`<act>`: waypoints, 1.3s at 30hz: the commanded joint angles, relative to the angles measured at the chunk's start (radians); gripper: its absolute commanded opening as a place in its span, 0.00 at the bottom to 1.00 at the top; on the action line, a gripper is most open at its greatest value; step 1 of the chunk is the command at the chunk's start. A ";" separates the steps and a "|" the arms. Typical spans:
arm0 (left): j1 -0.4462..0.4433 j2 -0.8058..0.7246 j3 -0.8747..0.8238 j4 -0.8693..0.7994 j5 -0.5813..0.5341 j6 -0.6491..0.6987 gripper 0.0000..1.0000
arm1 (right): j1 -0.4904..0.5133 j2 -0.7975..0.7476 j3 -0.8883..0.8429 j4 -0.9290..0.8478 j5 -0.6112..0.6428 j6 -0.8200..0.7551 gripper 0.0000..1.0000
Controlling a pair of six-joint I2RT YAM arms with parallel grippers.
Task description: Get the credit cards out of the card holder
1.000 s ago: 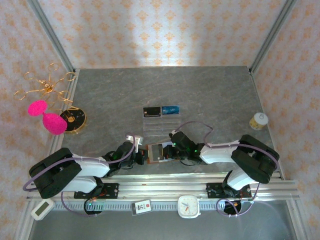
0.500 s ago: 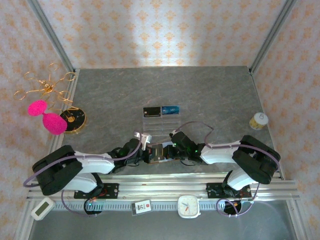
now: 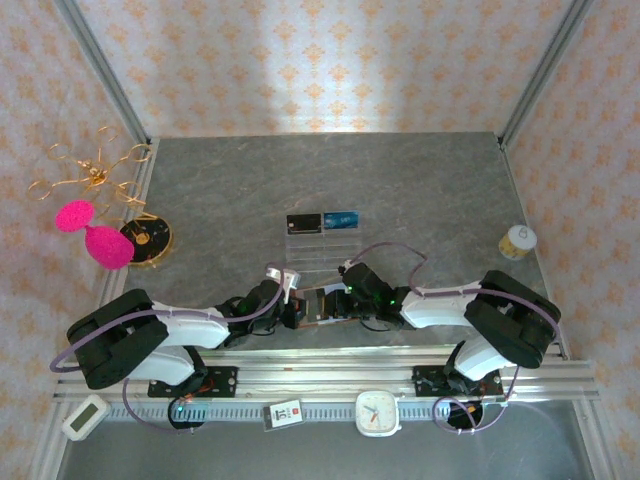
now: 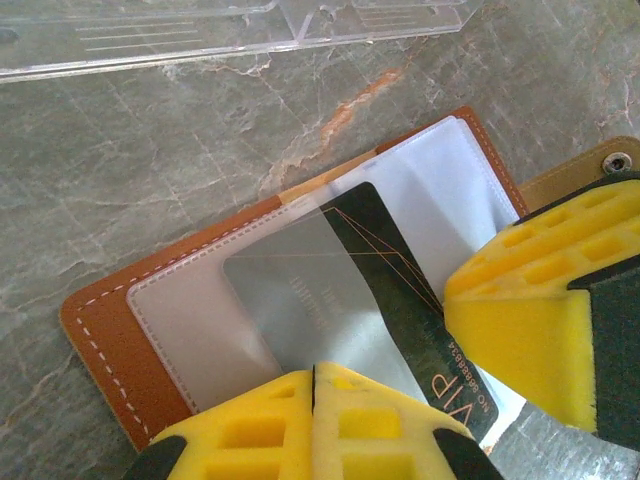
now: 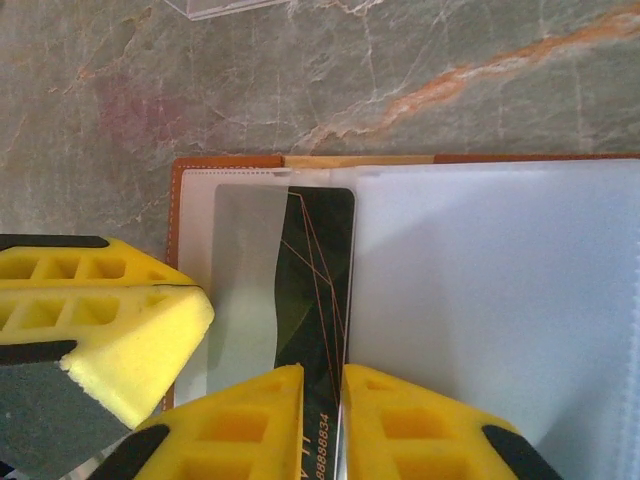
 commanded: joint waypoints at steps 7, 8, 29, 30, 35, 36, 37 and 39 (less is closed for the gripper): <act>-0.007 0.115 -0.022 0.025 0.030 0.007 0.00 | -0.006 0.075 0.031 0.035 -0.027 -0.002 0.20; -0.009 0.126 -0.022 0.031 0.033 0.005 0.00 | -0.005 0.076 0.031 0.041 -0.030 0.000 0.19; -0.017 -0.016 -0.022 -0.077 0.005 0.033 0.00 | -0.005 0.060 0.039 -0.056 0.048 0.000 0.27; -0.018 0.001 -0.028 -0.062 0.009 0.029 0.00 | -0.005 0.064 0.037 -0.049 0.039 -0.001 0.27; -0.019 0.097 -0.056 0.039 0.028 -0.007 0.00 | -0.006 0.077 0.029 -0.008 -0.011 0.002 0.21; -0.020 0.107 -0.056 0.047 0.034 -0.011 0.00 | -0.005 0.077 0.029 -0.004 -0.015 0.004 0.19; -0.020 0.114 -0.055 0.053 0.039 -0.013 0.00 | -0.006 0.075 0.029 -0.006 -0.010 0.004 0.16; -0.020 0.105 -0.054 0.040 0.032 -0.009 0.00 | -0.005 0.060 0.027 -0.021 0.020 0.008 0.07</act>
